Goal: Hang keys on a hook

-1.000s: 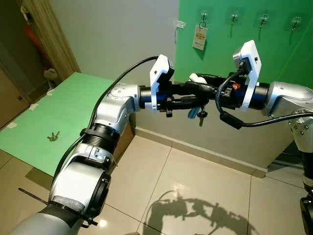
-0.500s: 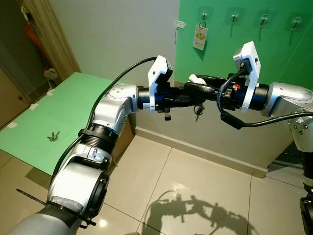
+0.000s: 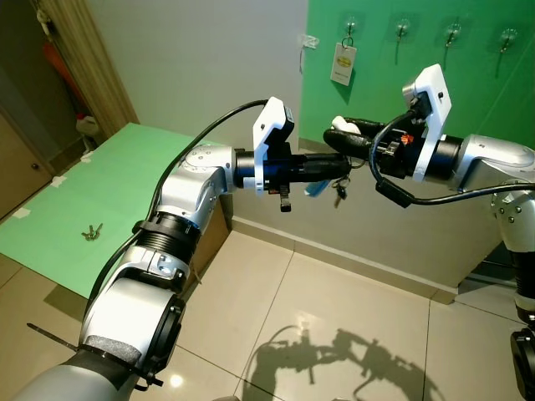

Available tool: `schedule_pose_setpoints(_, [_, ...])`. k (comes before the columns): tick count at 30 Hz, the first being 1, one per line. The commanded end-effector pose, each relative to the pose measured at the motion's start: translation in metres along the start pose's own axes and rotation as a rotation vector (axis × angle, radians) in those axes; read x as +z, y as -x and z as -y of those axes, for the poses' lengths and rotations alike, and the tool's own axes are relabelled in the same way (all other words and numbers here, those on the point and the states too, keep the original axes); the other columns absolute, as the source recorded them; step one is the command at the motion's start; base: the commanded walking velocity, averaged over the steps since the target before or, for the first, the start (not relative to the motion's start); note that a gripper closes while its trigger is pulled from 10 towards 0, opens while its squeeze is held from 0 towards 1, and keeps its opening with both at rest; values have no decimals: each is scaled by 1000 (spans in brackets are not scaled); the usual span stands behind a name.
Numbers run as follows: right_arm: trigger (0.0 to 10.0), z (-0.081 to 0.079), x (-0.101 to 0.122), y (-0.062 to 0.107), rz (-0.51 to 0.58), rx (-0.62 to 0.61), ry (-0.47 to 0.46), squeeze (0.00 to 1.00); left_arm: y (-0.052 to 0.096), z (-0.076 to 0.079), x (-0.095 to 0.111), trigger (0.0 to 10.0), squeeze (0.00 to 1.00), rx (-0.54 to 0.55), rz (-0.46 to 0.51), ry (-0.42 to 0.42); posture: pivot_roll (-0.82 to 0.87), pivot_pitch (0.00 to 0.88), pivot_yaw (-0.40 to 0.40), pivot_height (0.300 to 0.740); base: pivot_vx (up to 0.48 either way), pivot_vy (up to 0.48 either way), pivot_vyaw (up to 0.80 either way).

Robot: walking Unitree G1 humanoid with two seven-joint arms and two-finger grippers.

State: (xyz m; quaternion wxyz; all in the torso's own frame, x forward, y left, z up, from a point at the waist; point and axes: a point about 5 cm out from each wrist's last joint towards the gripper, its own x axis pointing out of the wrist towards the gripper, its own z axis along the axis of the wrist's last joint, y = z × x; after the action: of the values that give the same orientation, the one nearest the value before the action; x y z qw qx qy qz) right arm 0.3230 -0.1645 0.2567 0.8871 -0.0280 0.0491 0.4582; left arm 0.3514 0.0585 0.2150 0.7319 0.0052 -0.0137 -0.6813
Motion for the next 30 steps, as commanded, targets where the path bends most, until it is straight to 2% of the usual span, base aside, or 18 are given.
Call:
schedule_pose_setpoints(1, [10000,12,2,6,-17,-108,22,1000,1,3,6,0,0,-30,9,-30,-245,0,71,740,0,0,0])
schedule_pose_setpoints(10, [10000,9,2,4,-8,-96,40,1000,3,3,4,0,0,-27,5,-27,-245,0,74,740,0,0,0])
schedule_pose_setpoints(18, [10000,13,3,6,-1,-140,69,1000,3,2,5,0,0,-26,4,-31,-247,0,79,740,0,0,0])
schedule_pose_setpoints(20, [10000,16,1,7,-8,-180,87,1000,3,2,5,0,0,-25,5,-30,-248,0,79,740,0,0,0])
schedule_pose_setpoints(22, [10000,26,-1,9,-21,-283,102,1000,4,2,5,0,0,-22,6,-30,-248,0,79,740,0,0,0])
schedule_pose_setpoints(24, [10000,33,-3,12,-31,-363,140,0,6,1,5,0,0,-3,11,-30,-248,0,80,740,0,0,0])
schedule_pose_setpoints(25, [10000,39,-9,18,-33,-471,185,0,11,-3,5,0,0,56,19,-29,-244,0,80,740,0,0,0])
schedule_pose_setpoints(27, [10000,42,-12,20,-35,-517,195,0,13,-4,4,0,0,82,21,-28,-244,0,80,740,0,0,0])
schedule_pose_setpoints(30, [10000,44,-32,30,-35,-658,195,0,22,-8,1,0,0,167,26,-25,-241,0,85,740,0,0,0])
